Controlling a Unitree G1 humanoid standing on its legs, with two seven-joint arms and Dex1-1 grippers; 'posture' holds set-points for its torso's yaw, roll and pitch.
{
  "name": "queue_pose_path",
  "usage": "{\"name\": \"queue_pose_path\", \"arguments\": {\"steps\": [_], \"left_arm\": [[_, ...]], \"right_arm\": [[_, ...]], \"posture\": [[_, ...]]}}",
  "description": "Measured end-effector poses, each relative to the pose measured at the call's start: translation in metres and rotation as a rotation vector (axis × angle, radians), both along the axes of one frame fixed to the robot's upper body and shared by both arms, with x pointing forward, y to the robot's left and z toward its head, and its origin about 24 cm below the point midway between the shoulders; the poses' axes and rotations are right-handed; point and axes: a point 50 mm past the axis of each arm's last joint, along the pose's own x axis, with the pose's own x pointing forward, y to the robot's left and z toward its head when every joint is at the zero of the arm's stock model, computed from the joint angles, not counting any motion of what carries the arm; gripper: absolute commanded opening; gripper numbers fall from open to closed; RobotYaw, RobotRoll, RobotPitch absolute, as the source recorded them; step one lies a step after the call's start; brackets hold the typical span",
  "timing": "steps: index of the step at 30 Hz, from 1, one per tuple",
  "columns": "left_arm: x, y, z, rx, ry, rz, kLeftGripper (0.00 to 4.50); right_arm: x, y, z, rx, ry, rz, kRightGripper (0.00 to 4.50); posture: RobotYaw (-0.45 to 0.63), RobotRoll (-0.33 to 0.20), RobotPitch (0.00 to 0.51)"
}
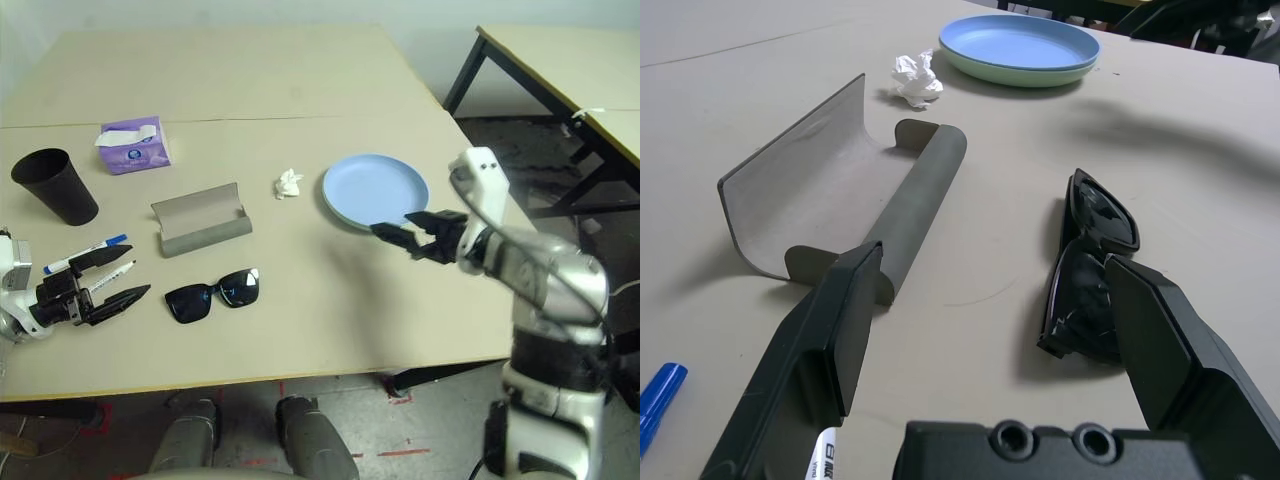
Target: Organize and tidy the items on the table.
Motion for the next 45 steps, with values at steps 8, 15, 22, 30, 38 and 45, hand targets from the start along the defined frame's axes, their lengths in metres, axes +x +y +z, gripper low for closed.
{"name": "queue_pose_path", "arguments": {"steps": [8, 15, 22, 30, 38, 45], "left_arm": [[-0.004, 0.006, 0.01, 0.035, -0.002, 0.012, 4.5], [-0.009, 0.013, 0.01, 0.042, -0.005, 0.038, 4.5], [-0.013, 0.02, 0.003, 0.043, -0.001, 0.05, 4.5], [-0.016, 0.023, -0.001, 0.044, 0.005, 0.056, 4.5], [-0.017, 0.021, 0.0, 0.047, 0.003, 0.05, 4.5], [-0.017, 0.02, -0.001, 0.042, 0.005, 0.051, 4.5]], "right_arm": [[0.02, 0.044, -0.018, -0.01, -0.16, 0.064, 4.47], [0.033, 0.08, -0.034, -0.046, -0.195, 0.176, 4.47], [0.059, 0.097, -0.043, -0.078, -0.2, 0.184, 4.47], [0.092, 0.094, -0.04, -0.141, -0.228, 0.113, 4.47], [0.114, 0.088, -0.035, -0.149, -0.235, 0.03, 4.47], [0.121, 0.097, -0.042, -0.132, -0.209, 0.022, 4.47]], "posture": [[0.01, 0.0, 0.157], [0.02, 0.0, 0.15], [0.02, 0.0, 0.154], [0.02, 0.0, 0.159], [0.02, 0.0, 0.16], [0.03, 0.0, 0.154]]}}
